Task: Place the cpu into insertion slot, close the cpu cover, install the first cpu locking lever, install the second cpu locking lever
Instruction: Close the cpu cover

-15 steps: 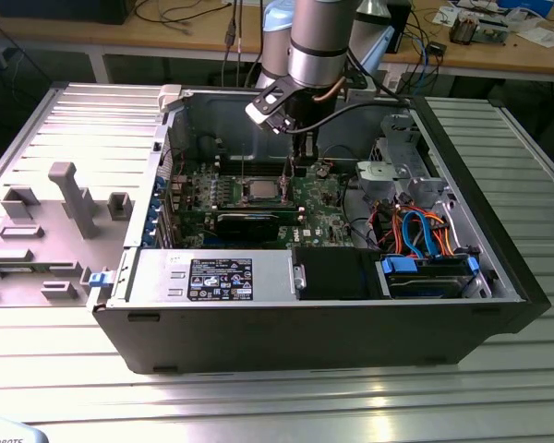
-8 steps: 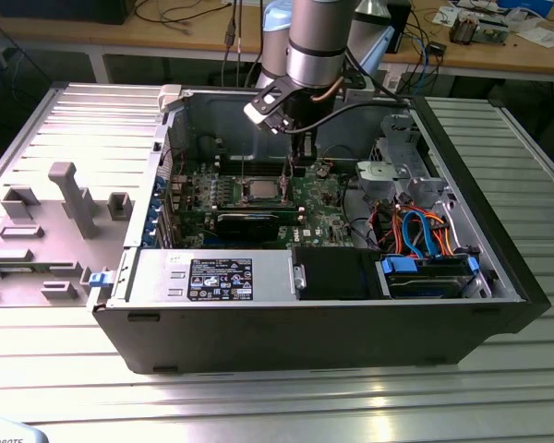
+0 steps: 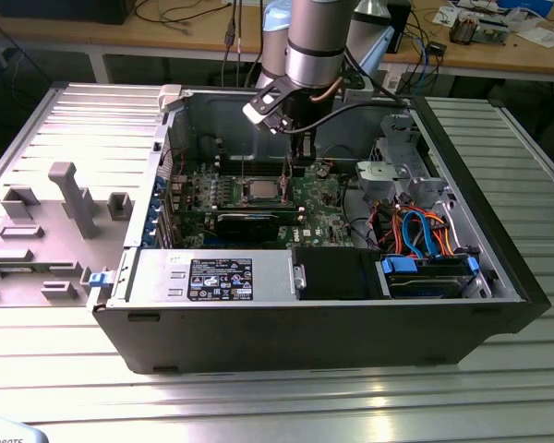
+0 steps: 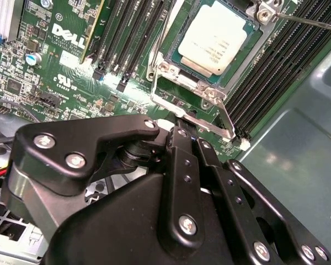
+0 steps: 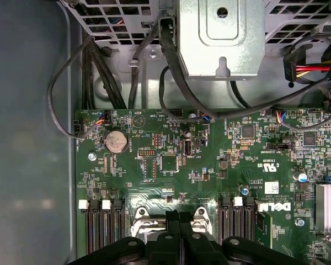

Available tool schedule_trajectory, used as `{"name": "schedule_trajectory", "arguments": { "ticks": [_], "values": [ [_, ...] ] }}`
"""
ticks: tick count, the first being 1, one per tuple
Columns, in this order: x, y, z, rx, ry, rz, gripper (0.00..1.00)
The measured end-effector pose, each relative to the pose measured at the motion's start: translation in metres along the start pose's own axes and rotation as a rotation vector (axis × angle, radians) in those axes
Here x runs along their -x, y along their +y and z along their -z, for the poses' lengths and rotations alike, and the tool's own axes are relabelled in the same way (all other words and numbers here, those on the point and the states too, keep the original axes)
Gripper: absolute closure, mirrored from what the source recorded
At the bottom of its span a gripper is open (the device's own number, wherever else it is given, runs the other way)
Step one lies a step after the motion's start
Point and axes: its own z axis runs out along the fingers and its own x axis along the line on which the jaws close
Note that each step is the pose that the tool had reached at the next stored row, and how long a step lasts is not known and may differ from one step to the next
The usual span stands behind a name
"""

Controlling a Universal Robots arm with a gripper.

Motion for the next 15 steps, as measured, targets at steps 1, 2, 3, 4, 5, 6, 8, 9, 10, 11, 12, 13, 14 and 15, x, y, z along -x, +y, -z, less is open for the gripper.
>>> {"name": "schedule_trajectory", "arguments": {
  "ticks": [1,2,3,4,5,6,8,9,10,11,12,13,14,15],
  "values": [
    [0.0,-0.0001,0.0,0.0,0.0,0.0,0.89],
    [0.0,-0.0001,-0.0001,-0.0001,0.0001,0.0,0.89],
    [0.0,-0.0003,-0.0001,0.0,0.0,0.0,0.89],
    [0.0,-0.0005,-0.0002,0.0001,0.0003,0.0,0.89],
    [0.0001,-0.0006,-0.0002,0.0,0.0002,0.0,0.89],
    [0.0001,-0.001,-0.0002,0.0,0.0001,0.0,0.89],
    [0.0001,-0.0013,-0.0002,0.0,0.0002,0.0,0.89],
    [0.0001,-0.0014,-0.0002,-0.0001,0.0001,0.0,0.89],
    [0.0001,-0.0015,-0.0002,0.0,0.0001,0.0,0.89],
    [0.0001,-0.0015,-0.0002,0.0,0.0001,0.0,0.89],
    [0.0001,-0.0015,-0.0002,0.0,0.0001,0.0,0.89],
    [0.0001,-0.0019,-0.0002,-0.0001,0.0001,0.0,0.89],
    [0.0001,-0.002,-0.0002,0.0,0.0002,0.0,0.89],
    [0.0001,-0.0023,-0.0003,0.0,0.0002,0.0,0.89]
  ]
}}
